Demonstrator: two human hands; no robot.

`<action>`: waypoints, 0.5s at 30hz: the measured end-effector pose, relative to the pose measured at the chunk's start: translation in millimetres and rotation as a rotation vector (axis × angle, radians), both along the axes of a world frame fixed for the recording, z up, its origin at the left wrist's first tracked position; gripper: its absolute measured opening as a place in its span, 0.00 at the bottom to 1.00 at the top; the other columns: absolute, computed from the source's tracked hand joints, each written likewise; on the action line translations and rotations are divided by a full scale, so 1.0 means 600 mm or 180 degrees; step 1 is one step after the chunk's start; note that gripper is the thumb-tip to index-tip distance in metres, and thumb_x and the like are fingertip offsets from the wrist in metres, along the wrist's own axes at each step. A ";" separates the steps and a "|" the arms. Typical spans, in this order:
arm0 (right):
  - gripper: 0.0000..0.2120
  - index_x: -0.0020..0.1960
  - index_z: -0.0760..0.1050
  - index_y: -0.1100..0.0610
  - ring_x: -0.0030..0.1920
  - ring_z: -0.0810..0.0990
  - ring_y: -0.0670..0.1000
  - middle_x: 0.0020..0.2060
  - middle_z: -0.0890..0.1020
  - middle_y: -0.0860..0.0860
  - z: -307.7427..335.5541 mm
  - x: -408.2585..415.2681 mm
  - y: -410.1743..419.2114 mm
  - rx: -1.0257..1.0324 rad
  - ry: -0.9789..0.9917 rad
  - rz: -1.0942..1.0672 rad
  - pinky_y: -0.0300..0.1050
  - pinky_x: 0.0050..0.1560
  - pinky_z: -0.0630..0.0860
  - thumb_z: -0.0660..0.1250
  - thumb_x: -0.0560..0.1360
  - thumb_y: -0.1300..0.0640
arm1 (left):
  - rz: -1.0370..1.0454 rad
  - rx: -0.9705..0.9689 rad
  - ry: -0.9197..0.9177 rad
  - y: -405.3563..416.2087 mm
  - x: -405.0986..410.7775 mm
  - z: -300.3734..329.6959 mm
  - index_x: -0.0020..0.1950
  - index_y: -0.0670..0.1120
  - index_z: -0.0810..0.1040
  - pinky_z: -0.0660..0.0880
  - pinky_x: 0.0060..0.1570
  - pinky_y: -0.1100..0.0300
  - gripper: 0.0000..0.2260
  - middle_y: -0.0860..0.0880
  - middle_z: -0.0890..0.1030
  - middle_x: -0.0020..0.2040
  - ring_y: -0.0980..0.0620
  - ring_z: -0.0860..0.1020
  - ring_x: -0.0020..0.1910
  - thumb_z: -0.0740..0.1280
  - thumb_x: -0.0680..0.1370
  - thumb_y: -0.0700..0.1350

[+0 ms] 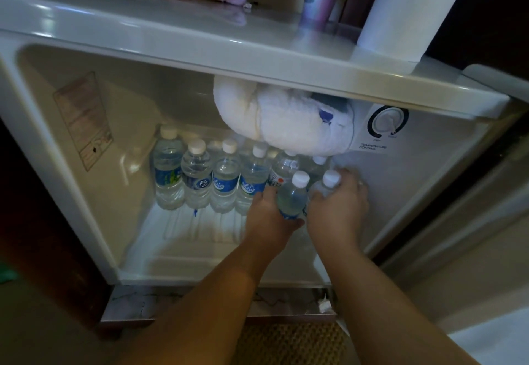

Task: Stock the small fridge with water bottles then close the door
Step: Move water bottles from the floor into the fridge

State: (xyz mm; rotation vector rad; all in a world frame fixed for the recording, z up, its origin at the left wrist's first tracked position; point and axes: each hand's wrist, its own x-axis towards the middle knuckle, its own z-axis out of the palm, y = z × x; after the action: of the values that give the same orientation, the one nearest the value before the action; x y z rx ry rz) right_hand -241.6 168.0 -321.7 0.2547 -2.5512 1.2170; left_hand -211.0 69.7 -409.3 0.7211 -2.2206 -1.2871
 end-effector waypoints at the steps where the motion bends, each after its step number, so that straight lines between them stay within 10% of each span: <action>1: 0.28 0.74 0.68 0.53 0.69 0.70 0.60 0.71 0.69 0.55 0.000 0.005 0.001 -0.0068 -0.0014 0.0017 0.60 0.68 0.71 0.70 0.75 0.60 | 0.0012 0.0041 0.0013 0.001 0.000 0.004 0.61 0.52 0.77 0.79 0.51 0.55 0.30 0.51 0.81 0.55 0.51 0.80 0.52 0.81 0.62 0.55; 9: 0.38 0.80 0.51 0.46 0.75 0.64 0.55 0.78 0.57 0.48 0.033 0.068 0.016 -0.0333 -0.0625 0.0440 0.57 0.72 0.68 0.69 0.77 0.57 | 0.0070 -0.0201 0.0020 -0.001 0.103 0.061 0.71 0.53 0.71 0.72 0.61 0.59 0.40 0.56 0.73 0.63 0.57 0.72 0.61 0.83 0.63 0.57; 15: 0.33 0.81 0.54 0.46 0.78 0.58 0.49 0.79 0.58 0.46 0.080 0.158 0.044 0.0071 -0.0617 0.1132 0.47 0.76 0.58 0.62 0.80 0.43 | 0.0120 -0.0232 0.0007 -0.002 0.232 0.153 0.64 0.54 0.78 0.78 0.56 0.61 0.20 0.58 0.81 0.55 0.63 0.79 0.55 0.76 0.74 0.55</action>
State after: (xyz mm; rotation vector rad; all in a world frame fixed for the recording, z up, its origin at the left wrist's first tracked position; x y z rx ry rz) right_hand -146.5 194.5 -273.6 0.6484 -2.7690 1.3961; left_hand -71.9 68.5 -317.2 0.7298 -2.2291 -1.1820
